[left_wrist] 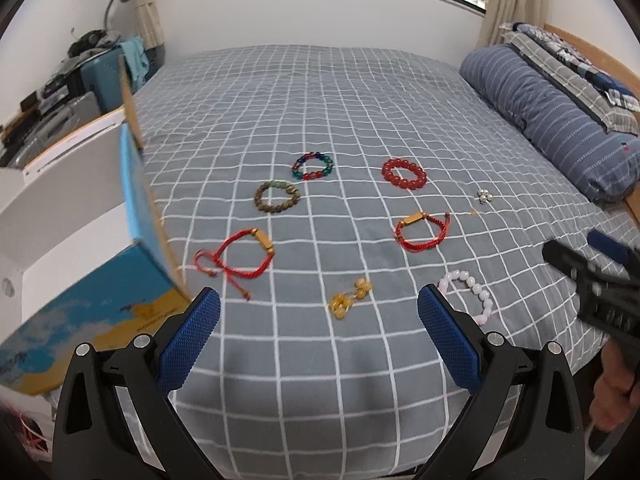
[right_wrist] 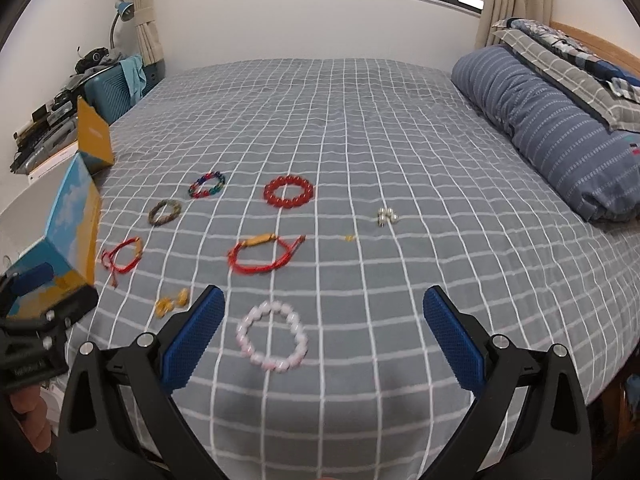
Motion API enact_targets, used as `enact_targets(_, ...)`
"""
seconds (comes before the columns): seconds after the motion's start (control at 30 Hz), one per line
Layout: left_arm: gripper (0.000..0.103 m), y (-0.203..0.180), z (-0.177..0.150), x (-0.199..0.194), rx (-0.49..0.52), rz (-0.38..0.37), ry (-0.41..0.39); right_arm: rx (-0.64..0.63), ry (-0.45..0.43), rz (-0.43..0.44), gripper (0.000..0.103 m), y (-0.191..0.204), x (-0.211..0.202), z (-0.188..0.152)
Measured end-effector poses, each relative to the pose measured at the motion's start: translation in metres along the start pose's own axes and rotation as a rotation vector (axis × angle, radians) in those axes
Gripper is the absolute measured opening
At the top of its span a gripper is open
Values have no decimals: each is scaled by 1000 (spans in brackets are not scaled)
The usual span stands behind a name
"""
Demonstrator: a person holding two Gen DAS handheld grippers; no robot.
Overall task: Organize jewelry
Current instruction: 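Grasp the yellow bead earring with the left tool while the right tool grasps the pearl earring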
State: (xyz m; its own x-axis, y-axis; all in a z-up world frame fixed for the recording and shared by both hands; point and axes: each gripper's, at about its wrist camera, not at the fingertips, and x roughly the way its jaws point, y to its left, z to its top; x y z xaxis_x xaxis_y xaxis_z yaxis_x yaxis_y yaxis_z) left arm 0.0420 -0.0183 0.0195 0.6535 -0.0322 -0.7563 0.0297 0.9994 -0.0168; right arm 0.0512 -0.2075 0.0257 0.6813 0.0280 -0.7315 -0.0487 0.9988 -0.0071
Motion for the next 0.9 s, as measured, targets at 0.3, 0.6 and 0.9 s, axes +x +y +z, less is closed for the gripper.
enact_targets(0.3, 97, -16, 12, 48, 50, -42, 66, 57, 76, 9, 96, -38, 70, 56)
enact_targets(0.6, 96, -28, 1, 102, 82, -73, 156, 74, 153, 27, 88, -69, 143, 101)
enact_targets(0.9, 88, -29, -10, 131, 91, -81, 212, 131, 311, 37, 72, -84, 213, 96)
